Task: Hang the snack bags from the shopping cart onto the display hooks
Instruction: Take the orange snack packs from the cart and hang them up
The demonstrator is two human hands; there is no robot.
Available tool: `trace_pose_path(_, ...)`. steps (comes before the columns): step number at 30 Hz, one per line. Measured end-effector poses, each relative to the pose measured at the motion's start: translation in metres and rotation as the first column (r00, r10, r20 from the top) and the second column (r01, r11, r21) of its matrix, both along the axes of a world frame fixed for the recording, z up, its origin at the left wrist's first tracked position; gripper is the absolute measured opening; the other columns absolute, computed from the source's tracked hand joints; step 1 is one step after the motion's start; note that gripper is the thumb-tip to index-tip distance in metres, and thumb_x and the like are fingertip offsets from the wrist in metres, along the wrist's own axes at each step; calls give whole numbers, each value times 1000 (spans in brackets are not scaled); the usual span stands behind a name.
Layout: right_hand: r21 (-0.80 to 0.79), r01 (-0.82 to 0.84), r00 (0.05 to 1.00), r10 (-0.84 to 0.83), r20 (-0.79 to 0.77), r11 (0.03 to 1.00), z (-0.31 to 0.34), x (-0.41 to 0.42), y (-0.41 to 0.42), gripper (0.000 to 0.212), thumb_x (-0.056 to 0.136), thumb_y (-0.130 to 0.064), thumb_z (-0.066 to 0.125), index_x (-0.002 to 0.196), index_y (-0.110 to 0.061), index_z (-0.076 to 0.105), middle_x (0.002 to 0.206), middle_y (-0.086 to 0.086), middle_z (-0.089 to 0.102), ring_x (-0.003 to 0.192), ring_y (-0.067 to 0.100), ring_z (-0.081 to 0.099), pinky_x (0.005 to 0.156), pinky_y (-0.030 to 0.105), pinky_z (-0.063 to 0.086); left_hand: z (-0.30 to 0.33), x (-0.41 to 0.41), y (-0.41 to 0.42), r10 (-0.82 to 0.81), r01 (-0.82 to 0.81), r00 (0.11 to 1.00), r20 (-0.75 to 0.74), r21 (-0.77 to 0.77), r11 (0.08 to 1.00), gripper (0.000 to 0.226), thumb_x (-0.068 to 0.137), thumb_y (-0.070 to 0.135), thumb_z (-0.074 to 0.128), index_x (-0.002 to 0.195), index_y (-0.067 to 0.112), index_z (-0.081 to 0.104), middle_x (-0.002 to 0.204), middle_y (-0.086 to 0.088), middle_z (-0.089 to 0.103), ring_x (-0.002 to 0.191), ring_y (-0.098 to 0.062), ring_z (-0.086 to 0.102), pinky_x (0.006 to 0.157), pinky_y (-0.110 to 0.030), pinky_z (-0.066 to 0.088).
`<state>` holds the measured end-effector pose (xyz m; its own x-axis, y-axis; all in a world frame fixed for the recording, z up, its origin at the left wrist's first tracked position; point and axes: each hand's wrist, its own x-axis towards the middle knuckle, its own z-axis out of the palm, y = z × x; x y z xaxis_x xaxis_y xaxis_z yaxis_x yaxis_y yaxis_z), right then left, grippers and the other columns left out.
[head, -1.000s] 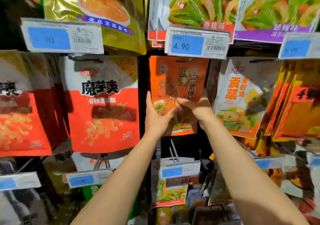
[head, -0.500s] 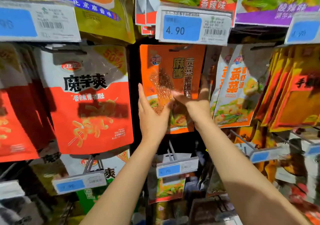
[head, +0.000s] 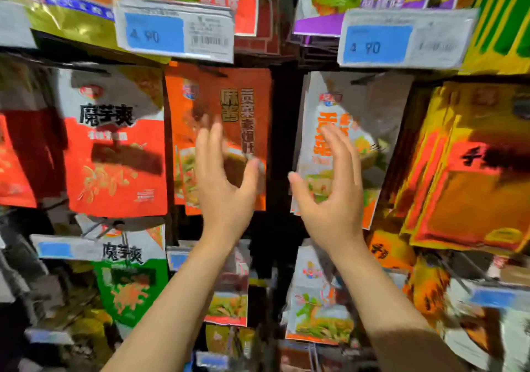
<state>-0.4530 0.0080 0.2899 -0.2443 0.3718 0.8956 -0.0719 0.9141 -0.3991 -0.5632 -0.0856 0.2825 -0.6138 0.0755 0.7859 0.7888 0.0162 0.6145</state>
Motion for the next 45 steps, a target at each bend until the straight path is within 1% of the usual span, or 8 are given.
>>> trace_pose_path(6, -391, 143, 990, -130, 60, 909, 8, 31, 83, 100, 72, -34, 81, 150, -9, 23, 151, 12, 32, 139, 20, 30, 106, 12, 18, 3, 31, 75, -327, 355, 928, 180, -157, 922, 102, 75, 45, 76, 152, 24, 14, 144, 17, 24, 130, 9, 20, 96, 5, 15)
trace_pose_path(9, -530, 40, 997, -1, 72, 847, 9, 22, 104, 92, 81, -20, 75, 152, -13, 16, 147, 3, 32, 127, 2, 36, 90, -4, 20, 6, 27, 105, -359, 393, 903, 236, -118, 912, 110, 66, 56, 76, 152, 24, 15, 151, 6, 31, 136, -8, 33, 109, -23, 31)
trace_pose_path(16, -673, 57, 973, 111, 204, 737, 22, -7, 128, 96, 81, -41, 71, 154, -28, 10, 156, 4, 28, 138, 25, 37, 109, 31, 34, 2, 12, 138, -311, 372, 842, 440, -57, 927, 64, 78, 46, 74, 129, 19, 47, 114, 3, 64, 109, -16, 62, 77, -16, 46)
trace_pose_path(21, -697, -2, 964, 188, 190, 717, 25, -14, 136, 101, 74, -42, 75, 153, -26, 14, 152, 2, 37, 138, 23, 38, 113, 39, 33, 4, -17, 152, -345, 464, 799, 493, -140, 875, 110, 64, 80, 55, 150, 19, 27, 143, 4, 49, 128, -9, 47, 98, -13, 37)
trace_pose_path(29, -747, -70, 957, 256, 137, 661, 23, -1, 127, 72, 88, -31, 66, 148, -28, 27, 143, 0, 48, 127, 24, 49, 102, 35, 44, 0, 6, 141, -377, 432, 844, 380, -66, 900, 52, 94, 36, 56, 141, 25, 36, 114, 17, 57, 108, 1, 57, 89, -16, 42)
trace_pose_path(33, -739, -140, 969, 245, 35, 659, 19, 12, 112, 66, 92, -16, 60, 148, -26, 28, 144, 1, 46, 126, 21, 49, 90, 24, 41, -3, 30, 124, -384, 393, 887, 256, 17, 919, 50, 92, 23, 61, 136, 21, 38, 115, 23, 53, 102, 16, 53, 86, -7, 41)
trace_pose_path(38, -705, -168, 981, 185, -54, 688, 14, 25, 91, 58, 87, -14, 65, 138, -29, 41, 124, 1, 62, 112, 20, 61, 97, 45, 50, -1, 56, 105, -433, 411, 873, 223, 140, 901, 58, 91, 19, 63, 140, 15, 33, 122, 14, 53, 108, 5, 57, 91, -18, 46)
trace_pose_path(45, -641, -212, 976, 197, -96, 738, 12, 47, 70, 63, 88, -7, 61, 143, -25, 37, 117, -14, 56, 112, 6, 53, 84, 14, 43, 2, 73, 89, -468, 441, 866, 174, 173, 881, 54, 93, 16, 61, 137, 22, 31, 121, 20, 51, 107, 7, 56, 86, -12, 44)
